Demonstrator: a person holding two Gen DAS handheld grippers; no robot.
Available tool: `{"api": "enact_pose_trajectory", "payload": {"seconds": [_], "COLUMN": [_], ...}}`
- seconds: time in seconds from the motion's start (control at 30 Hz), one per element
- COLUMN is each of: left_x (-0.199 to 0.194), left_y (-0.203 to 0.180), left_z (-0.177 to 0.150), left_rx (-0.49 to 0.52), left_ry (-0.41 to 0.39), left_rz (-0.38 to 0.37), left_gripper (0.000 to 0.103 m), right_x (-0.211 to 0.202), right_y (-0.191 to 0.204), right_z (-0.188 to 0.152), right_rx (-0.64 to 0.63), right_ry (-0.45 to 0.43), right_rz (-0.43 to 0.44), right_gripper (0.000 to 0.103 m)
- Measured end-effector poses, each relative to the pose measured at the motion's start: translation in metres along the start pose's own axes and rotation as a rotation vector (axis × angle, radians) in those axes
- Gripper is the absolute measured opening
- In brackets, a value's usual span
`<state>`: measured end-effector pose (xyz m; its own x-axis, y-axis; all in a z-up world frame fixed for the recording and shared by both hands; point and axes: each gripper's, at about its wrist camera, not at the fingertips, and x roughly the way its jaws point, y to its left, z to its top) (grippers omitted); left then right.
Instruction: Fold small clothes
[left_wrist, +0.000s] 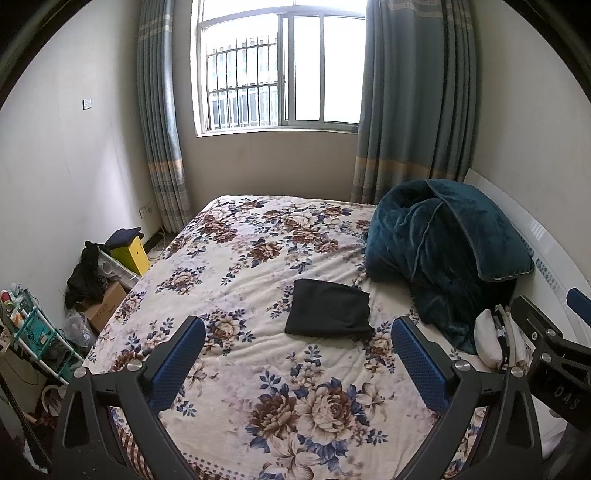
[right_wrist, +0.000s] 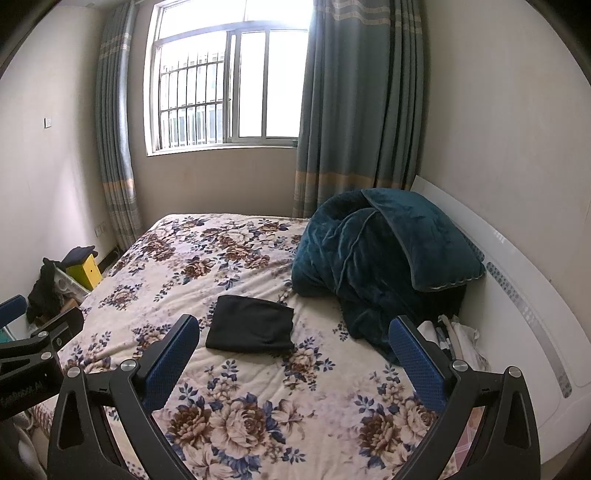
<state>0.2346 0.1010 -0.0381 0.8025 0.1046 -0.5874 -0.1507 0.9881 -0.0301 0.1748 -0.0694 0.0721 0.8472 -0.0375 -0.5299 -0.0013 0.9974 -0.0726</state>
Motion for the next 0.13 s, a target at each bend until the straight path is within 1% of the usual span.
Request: {"api": "enact_pose_trajectory", "payload": {"seconds": [0.13], "left_x": [-0.0018], "left_y": [-0.0032], "left_z": [0.0011], "left_rx": [0.0], "left_ry": [-0.014], "left_rz": [-0.003], "left_gripper": [0.103], "right_x": [-0.0006], "right_y": [0.0009], "right_z": [-0.0009], "right_rx": [0.002], "right_ry": [0.001], "right_rz": [-0.002], "right_gripper": [0.103]}}
